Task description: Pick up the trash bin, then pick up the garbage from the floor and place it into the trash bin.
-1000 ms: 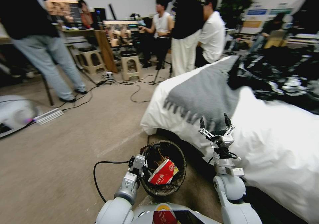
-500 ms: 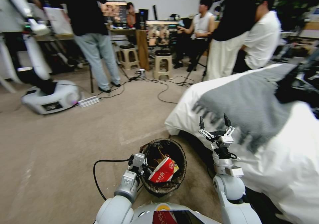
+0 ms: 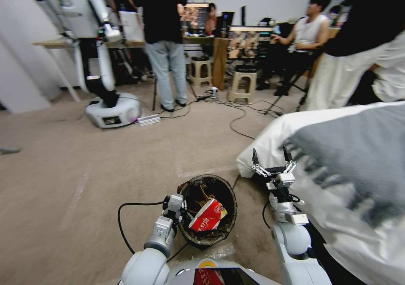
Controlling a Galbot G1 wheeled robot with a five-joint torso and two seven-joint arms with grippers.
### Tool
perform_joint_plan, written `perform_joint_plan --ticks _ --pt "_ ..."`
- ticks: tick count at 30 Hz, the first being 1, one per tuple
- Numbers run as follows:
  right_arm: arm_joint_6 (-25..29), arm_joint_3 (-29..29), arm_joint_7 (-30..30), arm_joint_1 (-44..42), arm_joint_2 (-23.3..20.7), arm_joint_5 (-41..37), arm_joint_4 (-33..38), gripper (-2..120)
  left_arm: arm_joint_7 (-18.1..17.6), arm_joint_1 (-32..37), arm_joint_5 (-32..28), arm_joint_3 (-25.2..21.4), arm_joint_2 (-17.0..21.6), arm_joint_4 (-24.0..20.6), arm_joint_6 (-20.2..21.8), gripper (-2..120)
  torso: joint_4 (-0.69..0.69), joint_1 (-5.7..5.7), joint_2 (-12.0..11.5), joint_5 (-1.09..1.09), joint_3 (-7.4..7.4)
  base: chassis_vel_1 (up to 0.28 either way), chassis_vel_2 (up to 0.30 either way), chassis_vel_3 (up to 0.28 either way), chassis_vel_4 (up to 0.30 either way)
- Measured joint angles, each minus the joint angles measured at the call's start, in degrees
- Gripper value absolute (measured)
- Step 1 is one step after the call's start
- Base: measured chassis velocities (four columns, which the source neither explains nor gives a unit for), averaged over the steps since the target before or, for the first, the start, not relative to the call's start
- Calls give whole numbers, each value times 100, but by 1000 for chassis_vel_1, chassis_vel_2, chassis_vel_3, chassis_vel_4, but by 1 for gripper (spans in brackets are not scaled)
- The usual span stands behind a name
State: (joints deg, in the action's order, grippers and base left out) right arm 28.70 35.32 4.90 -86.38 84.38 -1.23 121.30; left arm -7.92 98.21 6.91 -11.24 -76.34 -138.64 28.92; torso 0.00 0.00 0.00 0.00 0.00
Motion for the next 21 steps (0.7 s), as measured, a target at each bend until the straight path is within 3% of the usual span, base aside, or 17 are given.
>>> perform_joint_plan --ticks 9,21 --pt "32 0 17 -12 27 46 -22 100 -44 -45 -66 -5 -18 3 -113 0 2 0 0 0 0 110 109 99 104" --pt "61 8 17 -9 68 70 -60 100 -84 -154 -77 -43 -56 73 -249 0 0 0 0 0 0 0 0 0 0"
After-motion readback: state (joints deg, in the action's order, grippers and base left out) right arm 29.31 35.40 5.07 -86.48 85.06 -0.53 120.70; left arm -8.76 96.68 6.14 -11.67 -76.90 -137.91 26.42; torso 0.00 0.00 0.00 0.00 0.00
